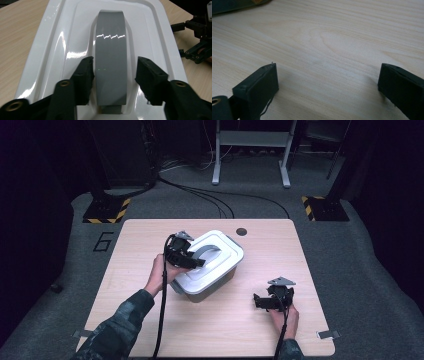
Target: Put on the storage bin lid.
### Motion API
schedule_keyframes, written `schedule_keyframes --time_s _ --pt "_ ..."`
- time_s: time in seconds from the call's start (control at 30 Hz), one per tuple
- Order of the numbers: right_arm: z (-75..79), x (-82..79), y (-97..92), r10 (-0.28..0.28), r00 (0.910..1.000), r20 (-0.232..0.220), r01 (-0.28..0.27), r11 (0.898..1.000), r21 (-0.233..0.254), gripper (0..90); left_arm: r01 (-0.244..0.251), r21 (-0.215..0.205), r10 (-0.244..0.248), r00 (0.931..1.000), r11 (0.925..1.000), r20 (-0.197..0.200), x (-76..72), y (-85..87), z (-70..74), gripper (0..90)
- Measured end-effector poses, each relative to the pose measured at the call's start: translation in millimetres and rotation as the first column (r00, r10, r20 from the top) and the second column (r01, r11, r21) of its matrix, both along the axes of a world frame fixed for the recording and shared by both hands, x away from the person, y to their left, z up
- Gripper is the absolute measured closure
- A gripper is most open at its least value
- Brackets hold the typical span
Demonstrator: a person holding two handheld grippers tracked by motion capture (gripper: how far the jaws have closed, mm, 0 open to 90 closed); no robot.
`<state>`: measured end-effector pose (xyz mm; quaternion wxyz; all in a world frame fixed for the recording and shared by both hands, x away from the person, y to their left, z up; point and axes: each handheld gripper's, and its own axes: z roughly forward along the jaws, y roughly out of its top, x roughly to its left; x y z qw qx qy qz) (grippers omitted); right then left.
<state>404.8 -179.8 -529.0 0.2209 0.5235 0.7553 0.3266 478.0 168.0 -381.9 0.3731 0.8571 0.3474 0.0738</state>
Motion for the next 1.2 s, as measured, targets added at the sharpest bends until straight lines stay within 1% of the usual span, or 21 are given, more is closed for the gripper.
schedule_keyframes --time_s 0.03,0.13,0.17,0.2,0.23,0.27,0.33,0.47,0.53,0.6,0.63,0.7,0.8,0.83,0.93,1.07,1.13,1.2 --pt "0.0 0.0 0.0 0.000 1.0000 0.000 0.000 1.000 0.000 2.5 0.002 -0.011 -0.002 1.0000 0.9999 -0.001 -0.7 0.0 1.4 45.3" --pt "-0.1 0.1 -0.1 0.000 1.0000 0.001 0.000 1.000 -0.001 2.6 -0.006 -0.007 0.006 0.9998 1.0000 0.016 -3.0 0.1 7.8 37.1" --pt "-0.1 0.1 -0.2 0.000 1.0000 0.001 0.000 1.000 0.000 2.6 -0.001 -0.010 0.001 0.9997 0.9999 0.022 -3.5 0.9 10.5 36.0" --pt "-0.1 0.1 -0.2 0.000 1.0000 0.001 0.000 1.000 0.000 2.5 -0.007 -0.013 0.007 0.9996 0.9999 0.027 -4.1 1.5 12.6 33.8" --pt "-0.1 0.1 -0.3 0.001 1.0000 0.001 -0.001 1.000 0.000 2.6 -0.010 -0.019 0.010 0.9995 0.9998 0.029 -4.2 3.1 14.9 31.0" --pt "0.0 0.2 -0.2 0.001 1.0000 0.001 -0.001 1.000 0.000 2.6 -0.008 -0.016 0.008 0.9994 0.9998 0.034 -3.9 4.4 16.1 28.9" --pt "0.0 0.0 0.0 0.001 1.0000 0.001 -0.001 1.000 0.000 2.6 -0.021 -0.008 0.022 0.9989 0.9997 0.041 -5.0 8.4 19.7 24.3" --pt "0.0 -0.2 0.1 0.000 1.0000 0.000 0.000 1.000 0.001 2.6 -0.037 -0.013 0.038 0.9973 0.9992 0.063 -7.3 17.8 26.9 18.8" --pt "0.0 -0.1 0.1 0.000 1.0000 0.000 0.000 1.000 0.000 2.6 -0.050 -0.010 0.050 0.9961 0.9987 0.073 -7.8 24.0 29.4 17.1" --pt "0.0 -0.1 0.2 0.000 1.0000 0.000 0.000 1.000 0.000 2.6 -0.068 -0.017 0.069 0.9955 0.9976 0.065 -8.8 29.6 30.7 15.6" --pt "0.0 -0.2 0.2 0.000 1.0000 0.000 0.000 1.000 0.000 2.6 -0.074 -0.020 0.075 0.9947 0.9971 0.070 -9.5 33.9 31.6 15.5" --pt "0.0 -0.2 0.2 0.000 1.0000 0.000 0.000 1.000 0.000 2.7 -0.082 -0.011 0.082 0.9934 0.9966 0.079 -11.5 42.2 34.2 15.3" --pt "0.0 -0.1 0.2 -0.001 1.0000 0.000 0.001 1.000 0.001 2.6 -0.093 -0.022 0.095 0.9914 0.9954 0.090 -13.5 52.0 36.7 15.0" --pt "0.0 -0.1 0.2 0.000 1.0000 0.000 0.000 1.000 0.000 2.6 -0.098 -0.025 0.100 0.9908 0.9949 0.091 -14.5 59.0 38.1 14.8" --pt "0.0 -0.2 0.3 -0.001 1.0000 0.000 0.001 1.000 0.000 2.6 -0.115 -0.028 0.117 0.9890 0.9930 0.091 -17.0 71.1 38.7 14.6" --pt "0.0 -0.2 0.4 -0.001 1.0000 0.000 0.001 1.000 -0.001 2.6 -0.138 -0.024 0.139 0.9841 0.9902 0.110 -22.0 88.0 37.8 14.3" --pt "0.0 -0.2 0.5 -0.001 1.0000 -0.001 0.001 1.000 0.000 2.6 -0.161 -0.035 0.164 0.9804 0.9864 0.110 -25.1 95.3 36.2 14.2" --pt "0.0 -0.3 0.5 0.000 1.0000 -0.002 0.000 1.000 0.000 2.6 -0.177 -0.033 0.179 0.9769 0.9837 0.116 -28.1 103.6 33.4 14.1"
